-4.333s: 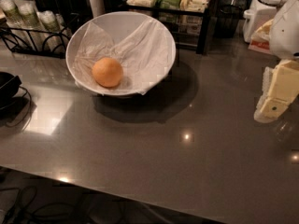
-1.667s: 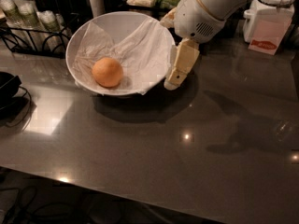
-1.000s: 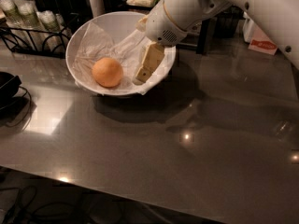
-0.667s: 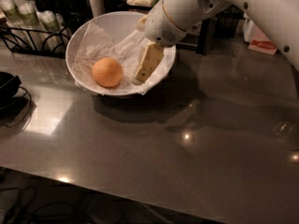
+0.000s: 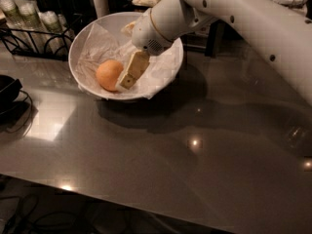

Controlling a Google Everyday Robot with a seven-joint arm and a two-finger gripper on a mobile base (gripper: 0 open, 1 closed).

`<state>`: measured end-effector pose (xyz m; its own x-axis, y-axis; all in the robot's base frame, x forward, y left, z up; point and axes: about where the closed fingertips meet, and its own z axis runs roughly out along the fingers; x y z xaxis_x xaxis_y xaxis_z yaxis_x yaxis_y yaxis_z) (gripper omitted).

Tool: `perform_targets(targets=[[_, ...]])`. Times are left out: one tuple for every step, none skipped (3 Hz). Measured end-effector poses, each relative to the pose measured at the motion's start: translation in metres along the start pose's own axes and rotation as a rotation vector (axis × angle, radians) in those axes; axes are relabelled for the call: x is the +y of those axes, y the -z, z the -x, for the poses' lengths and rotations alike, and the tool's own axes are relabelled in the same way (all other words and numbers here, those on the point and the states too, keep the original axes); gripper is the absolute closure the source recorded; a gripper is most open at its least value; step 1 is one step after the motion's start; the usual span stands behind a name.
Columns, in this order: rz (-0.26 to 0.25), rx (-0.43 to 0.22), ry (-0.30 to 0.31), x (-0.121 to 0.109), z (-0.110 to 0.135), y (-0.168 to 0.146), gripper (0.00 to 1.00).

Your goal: Pick orange from white bowl

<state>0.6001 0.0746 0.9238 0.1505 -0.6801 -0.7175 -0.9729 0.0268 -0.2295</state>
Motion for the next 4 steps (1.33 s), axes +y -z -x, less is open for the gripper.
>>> perform_targets(targets=[[0.0,0.003,-0.001,-0.002,0.0,-0.002,0.0],[0.003,0.02,-0.003,-0.008,-0.003,-0.01,0.0],[0.017,0.057,-0.019,-0.016,-0.015,-0.024,0.1],[0.018,0.057,-0.02,-0.016,-0.015,-0.025,0.09]])
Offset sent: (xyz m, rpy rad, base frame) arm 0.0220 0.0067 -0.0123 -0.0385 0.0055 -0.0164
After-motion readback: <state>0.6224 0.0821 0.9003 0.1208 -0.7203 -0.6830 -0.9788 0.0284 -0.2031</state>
